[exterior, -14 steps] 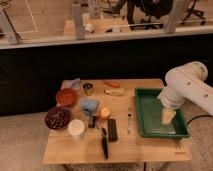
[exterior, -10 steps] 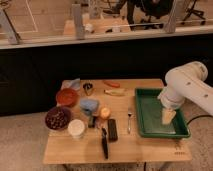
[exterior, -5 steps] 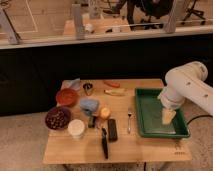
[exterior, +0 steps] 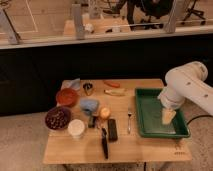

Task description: Place pepper in metal cup

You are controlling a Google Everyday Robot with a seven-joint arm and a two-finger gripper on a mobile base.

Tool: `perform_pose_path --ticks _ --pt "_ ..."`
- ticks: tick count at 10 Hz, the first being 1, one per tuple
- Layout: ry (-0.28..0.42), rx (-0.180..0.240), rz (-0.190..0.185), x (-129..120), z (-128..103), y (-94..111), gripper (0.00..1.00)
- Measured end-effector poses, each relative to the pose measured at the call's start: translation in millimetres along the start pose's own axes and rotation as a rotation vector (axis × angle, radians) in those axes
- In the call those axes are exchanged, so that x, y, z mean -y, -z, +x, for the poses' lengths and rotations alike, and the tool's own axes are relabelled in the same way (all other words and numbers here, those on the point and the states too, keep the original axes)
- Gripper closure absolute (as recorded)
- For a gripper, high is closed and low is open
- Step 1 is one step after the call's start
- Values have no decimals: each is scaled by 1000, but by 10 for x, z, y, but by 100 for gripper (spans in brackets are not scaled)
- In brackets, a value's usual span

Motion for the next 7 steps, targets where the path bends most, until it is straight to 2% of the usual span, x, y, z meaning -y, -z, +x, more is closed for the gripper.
perform_pose_path --ticks 5,7 --pt "-1 1 5 15 -2 5 20" --pt "-6 24 44 187 -43 49 20"
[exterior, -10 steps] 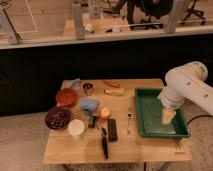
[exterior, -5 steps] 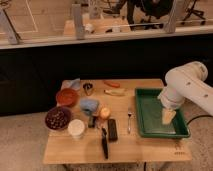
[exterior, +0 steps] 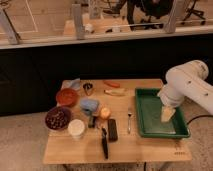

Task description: Place pepper in metal cup

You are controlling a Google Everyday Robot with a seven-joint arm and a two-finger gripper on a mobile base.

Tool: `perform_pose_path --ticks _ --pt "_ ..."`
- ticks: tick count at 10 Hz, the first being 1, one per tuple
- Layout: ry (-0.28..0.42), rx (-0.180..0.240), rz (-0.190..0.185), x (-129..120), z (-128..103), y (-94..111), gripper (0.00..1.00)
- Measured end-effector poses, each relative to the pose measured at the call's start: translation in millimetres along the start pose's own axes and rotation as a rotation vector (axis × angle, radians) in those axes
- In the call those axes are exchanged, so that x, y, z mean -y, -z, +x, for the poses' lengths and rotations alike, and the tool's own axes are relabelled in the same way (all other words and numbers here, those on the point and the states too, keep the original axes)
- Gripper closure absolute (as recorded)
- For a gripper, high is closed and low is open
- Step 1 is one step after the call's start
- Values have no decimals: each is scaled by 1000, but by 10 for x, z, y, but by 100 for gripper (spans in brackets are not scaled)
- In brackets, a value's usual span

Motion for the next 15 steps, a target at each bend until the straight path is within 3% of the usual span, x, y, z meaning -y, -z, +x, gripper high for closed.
perform_pose_path --ticks 5,8,11,15 --pt "55 75 118 1177 -365 -4 20" --pt "55 117 118 1861 -683 -196 20" --pt "59 151 99 2204 -932 -392 20" --pt "55 140 102 2229 -910 -420 20"
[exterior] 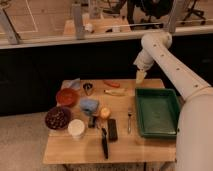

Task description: Place pepper in metal cup

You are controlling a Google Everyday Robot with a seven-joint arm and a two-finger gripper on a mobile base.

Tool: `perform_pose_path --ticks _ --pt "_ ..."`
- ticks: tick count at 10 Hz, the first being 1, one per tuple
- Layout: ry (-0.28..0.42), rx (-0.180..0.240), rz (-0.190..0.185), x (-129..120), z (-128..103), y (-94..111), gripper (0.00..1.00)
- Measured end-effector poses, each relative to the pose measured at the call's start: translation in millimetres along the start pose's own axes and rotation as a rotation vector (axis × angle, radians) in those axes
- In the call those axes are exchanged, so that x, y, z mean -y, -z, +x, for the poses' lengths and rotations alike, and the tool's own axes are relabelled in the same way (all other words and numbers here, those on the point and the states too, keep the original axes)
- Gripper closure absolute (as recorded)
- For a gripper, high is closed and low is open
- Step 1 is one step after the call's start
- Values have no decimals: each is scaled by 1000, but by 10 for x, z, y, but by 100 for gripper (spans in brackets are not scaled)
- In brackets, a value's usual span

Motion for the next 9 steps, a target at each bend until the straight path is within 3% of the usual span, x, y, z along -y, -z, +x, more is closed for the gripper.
perform_pose_path --ticks 2,6,7,9 --pt "-23 -35 30 97 -155 -111 20" --pt "-153 -6 121 272 -830 -752 20" --pt "-183 3 133 299 -963 -851 20" --pt "-214 6 144 314 -1006 -921 20"
